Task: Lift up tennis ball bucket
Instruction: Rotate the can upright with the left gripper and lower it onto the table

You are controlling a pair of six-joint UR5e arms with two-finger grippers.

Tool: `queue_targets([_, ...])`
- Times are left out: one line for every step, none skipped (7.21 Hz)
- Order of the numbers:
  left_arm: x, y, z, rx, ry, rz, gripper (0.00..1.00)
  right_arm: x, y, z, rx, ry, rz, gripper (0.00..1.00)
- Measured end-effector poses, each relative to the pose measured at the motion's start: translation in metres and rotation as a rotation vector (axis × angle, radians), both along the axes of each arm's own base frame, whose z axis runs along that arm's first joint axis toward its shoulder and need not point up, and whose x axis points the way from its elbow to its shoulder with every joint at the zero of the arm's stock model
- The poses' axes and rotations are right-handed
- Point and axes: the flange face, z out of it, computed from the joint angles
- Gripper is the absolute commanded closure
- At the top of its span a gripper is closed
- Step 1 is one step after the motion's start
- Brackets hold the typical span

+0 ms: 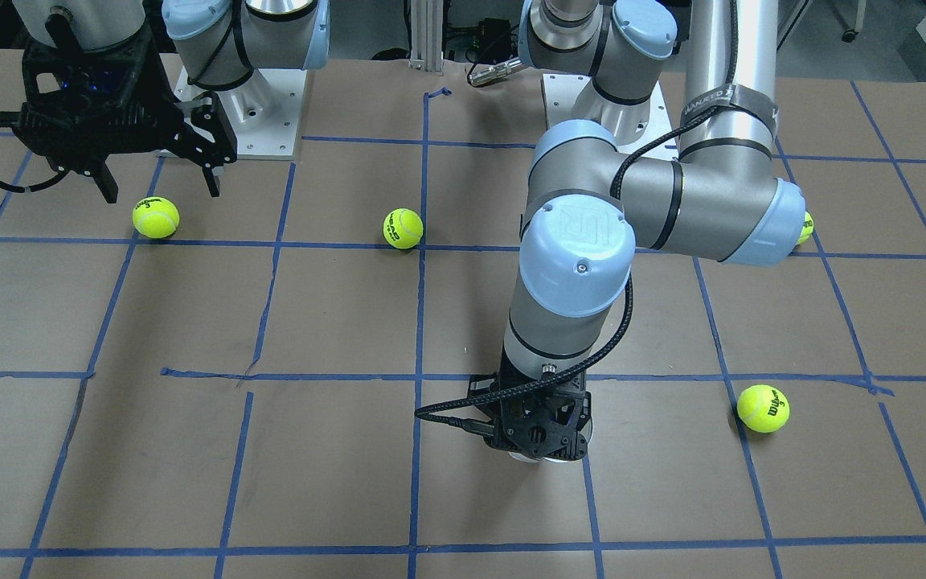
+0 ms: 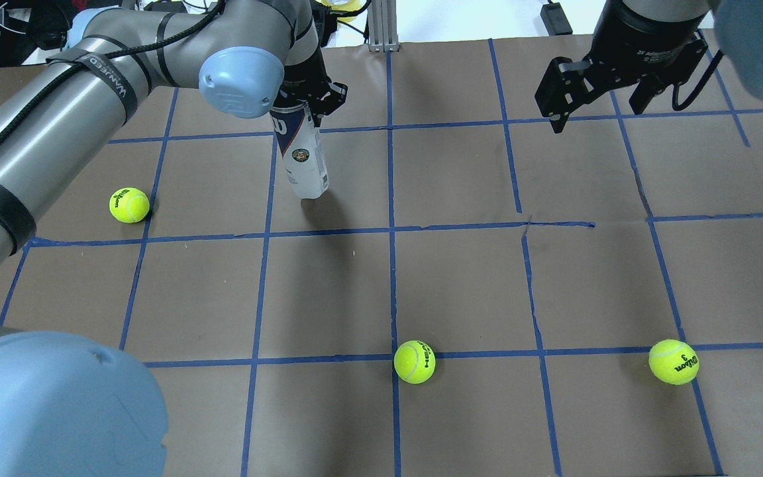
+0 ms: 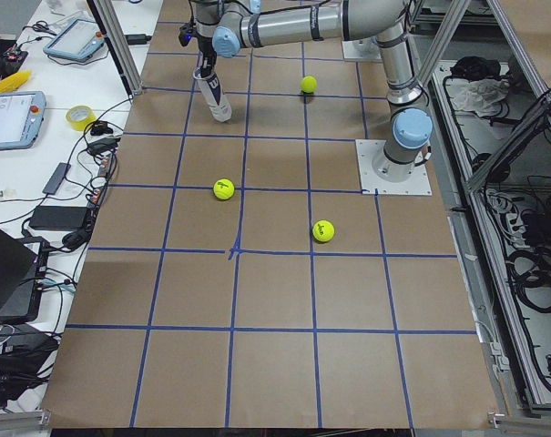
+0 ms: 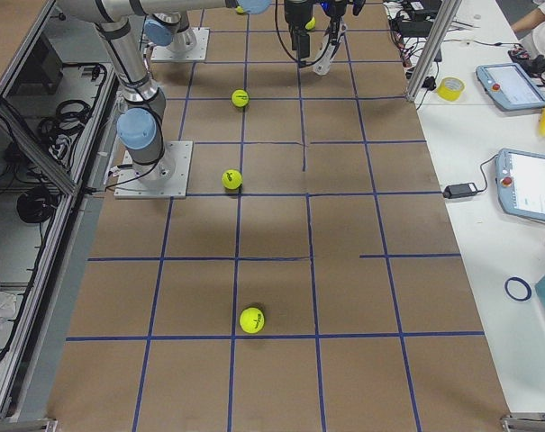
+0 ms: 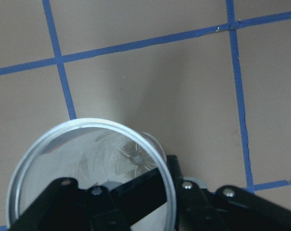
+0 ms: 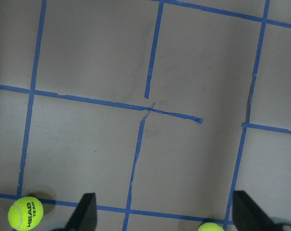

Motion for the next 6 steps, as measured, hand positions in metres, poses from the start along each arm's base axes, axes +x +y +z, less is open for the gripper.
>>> queue_targets([-0.001,-0.003,-0.007,-0.012,0.001,0.003,0.72,0.0,0.0,0.0,0.0,0.0,0.0,0.0])
queue_targets([-0.001,-0.005,-0.013,-0.018,0.003,0.01,0.36,0.0,0.0,0.0,0.0,0.001,0.0,0.0])
queue_targets([-0.001,-0.006,-0.016,-0.02,0.009,0.022,0.0,0.0,0.0,0.0,0.0,0.0,0.0,0.0])
queue_targets([-0.003,-0.005,-0.014,-0.021,0.02,0.041,0.0,0.0,0.0,0.0,0.001,0.0,-0.001,0.0])
queue_targets([-0.005,-0.003,-0.009,-0.023,0.033,0.065,0.0,0.0,0.0,-0.001,0.002,0.0,-0.002,0.0])
queue_targets([-0.007,0.003,0.005,-0.025,0.04,0.074,0.0,0.0,0.0,-0.001,0.002,0.0,-0.002,0.0])
